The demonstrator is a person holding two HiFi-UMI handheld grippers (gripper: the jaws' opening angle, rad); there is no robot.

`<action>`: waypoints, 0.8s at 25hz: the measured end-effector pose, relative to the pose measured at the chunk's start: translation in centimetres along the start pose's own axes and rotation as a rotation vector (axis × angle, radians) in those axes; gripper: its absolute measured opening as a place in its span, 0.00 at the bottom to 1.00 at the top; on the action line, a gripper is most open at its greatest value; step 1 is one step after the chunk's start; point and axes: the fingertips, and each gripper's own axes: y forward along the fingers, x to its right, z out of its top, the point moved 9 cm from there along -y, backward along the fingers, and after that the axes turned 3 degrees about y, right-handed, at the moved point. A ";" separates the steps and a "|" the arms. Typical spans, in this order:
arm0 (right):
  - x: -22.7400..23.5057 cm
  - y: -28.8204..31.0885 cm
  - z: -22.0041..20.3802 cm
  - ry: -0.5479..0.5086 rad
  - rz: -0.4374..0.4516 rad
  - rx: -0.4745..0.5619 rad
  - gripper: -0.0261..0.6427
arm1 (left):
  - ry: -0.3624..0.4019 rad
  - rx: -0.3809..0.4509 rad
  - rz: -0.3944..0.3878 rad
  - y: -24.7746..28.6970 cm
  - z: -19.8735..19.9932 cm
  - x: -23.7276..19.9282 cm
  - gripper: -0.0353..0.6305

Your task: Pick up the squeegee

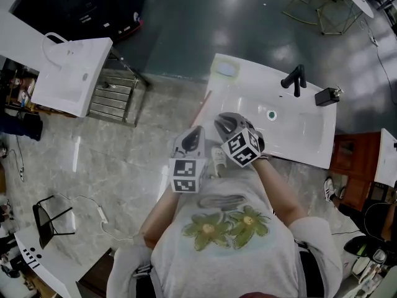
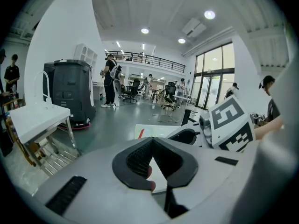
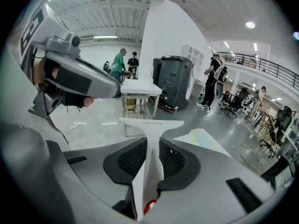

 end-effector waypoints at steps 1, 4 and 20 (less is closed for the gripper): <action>-0.3 -0.4 0.0 0.009 -0.012 0.006 0.17 | 0.003 0.001 -0.003 -0.2 -0.1 0.1 0.07; -1.1 -1.4 0.2 0.024 -0.041 0.025 0.17 | 0.005 0.006 -0.010 -1.0 -0.3 0.4 0.07; -5.2 -6.6 1.0 0.087 -0.191 0.134 0.17 | 0.020 0.011 -0.065 -4.1 -2.0 2.3 0.07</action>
